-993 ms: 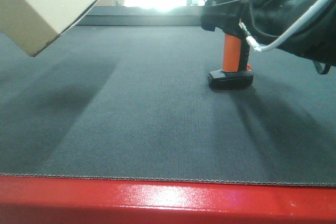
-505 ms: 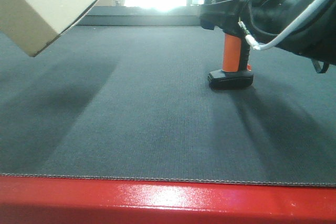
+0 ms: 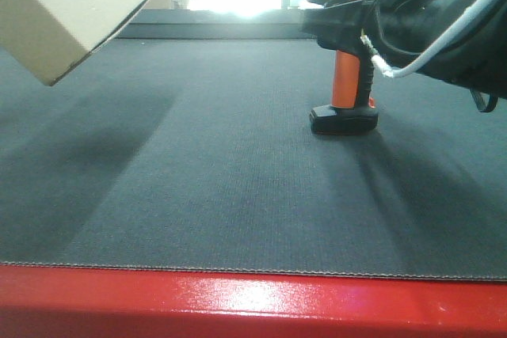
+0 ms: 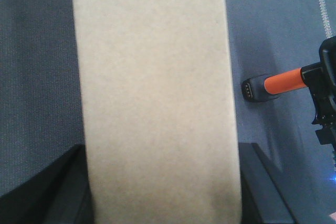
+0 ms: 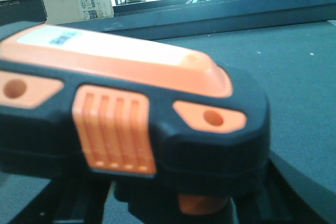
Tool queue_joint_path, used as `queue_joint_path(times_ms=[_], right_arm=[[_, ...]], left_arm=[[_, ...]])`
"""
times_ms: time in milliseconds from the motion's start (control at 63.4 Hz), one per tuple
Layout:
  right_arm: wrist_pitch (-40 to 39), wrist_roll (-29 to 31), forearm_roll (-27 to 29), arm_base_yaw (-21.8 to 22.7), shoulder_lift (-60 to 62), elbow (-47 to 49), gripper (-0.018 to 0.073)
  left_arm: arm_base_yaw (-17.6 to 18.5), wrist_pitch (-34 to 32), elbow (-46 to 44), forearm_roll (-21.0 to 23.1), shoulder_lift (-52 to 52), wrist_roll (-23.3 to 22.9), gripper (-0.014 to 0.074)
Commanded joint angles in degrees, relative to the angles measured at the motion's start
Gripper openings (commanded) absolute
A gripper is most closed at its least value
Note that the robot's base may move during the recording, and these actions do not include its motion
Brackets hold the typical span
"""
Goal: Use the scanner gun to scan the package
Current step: 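Lift the scanner gun with the right gripper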
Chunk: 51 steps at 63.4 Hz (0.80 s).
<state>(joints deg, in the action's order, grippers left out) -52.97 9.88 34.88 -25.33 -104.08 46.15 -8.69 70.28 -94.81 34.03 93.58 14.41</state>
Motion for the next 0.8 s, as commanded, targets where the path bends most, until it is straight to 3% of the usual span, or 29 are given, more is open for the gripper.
queue_joint_path(times_ms=[0,252,552,788], right_arm=[[-1.0,0.4,0.0,0.3,0.8,0.2,-0.0154],[2.1,12.6,0.0,0.3,8.9,0.3,-0.0154],[19.8,31.6,0.0,0.3,19.2,5.4,-0.0154],[25.0,39.4,0.0,0.3,20.1,8.6,-0.0154]], left_arm=[[-0.3,-0.3,-0.1,1.2,-0.6,-0.2,-0.0111],[-0.3,-0.3,-0.1,1.2,-0.6,-0.2,-0.0111],[-0.3,-0.3,-0.1,-2.5,-0.6,-0.1,-0.0111],[-0.3,-0.3,-0.1,-4.7,-0.6,0.0,-0.0111]])
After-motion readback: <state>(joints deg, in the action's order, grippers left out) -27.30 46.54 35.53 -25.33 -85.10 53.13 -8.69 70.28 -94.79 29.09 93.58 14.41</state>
